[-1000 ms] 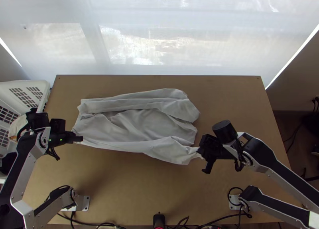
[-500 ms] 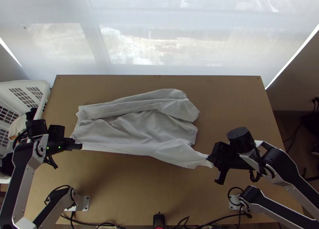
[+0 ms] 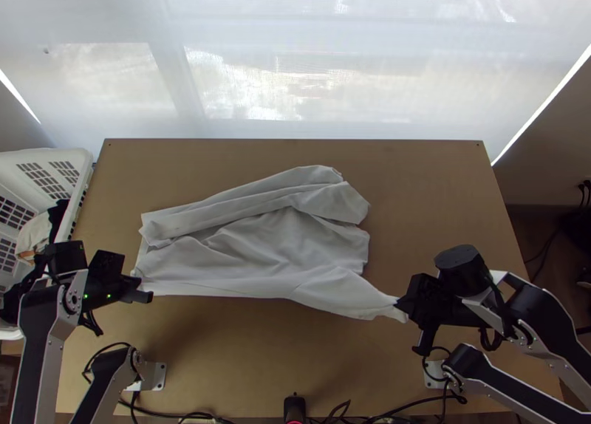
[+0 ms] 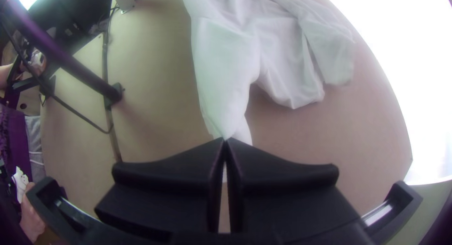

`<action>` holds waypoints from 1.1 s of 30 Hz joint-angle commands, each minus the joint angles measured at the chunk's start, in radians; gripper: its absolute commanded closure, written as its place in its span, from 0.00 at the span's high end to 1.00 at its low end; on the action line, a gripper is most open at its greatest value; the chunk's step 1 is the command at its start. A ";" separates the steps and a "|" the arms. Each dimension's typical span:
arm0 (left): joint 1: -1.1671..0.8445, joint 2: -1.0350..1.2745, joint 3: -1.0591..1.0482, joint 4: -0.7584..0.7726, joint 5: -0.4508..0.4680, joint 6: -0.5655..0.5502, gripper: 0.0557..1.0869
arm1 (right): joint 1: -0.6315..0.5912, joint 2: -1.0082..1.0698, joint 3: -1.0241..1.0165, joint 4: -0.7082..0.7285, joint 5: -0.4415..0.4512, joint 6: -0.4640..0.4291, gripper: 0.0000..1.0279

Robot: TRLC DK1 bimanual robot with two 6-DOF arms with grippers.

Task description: Fold the t-shirt

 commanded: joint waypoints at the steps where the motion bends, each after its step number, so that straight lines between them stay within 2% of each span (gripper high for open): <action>1: 0.002 -0.077 -0.006 -0.059 0.001 0.057 0.03 | 0.006 -0.019 0.027 -0.058 -0.009 0.001 0.03; 10: 0.025 -0.111 0.001 -0.091 0.006 0.077 0.03 | 0.037 0.016 0.136 -0.099 -0.038 0.007 0.03; 18: 0.062 -0.048 0.024 -0.054 0.029 0.040 0.03 | 0.141 0.060 0.214 -0.156 -0.057 0.038 0.03; 26: 0.052 0.028 0.033 0.024 0.049 -0.035 0.03 | 0.198 0.086 0.262 -0.186 -0.075 0.058 0.03; 33: 0.032 0.156 0.061 0.134 0.049 -0.088 0.03 | 0.201 0.160 0.308 -0.131 -0.074 0.033 0.03</action>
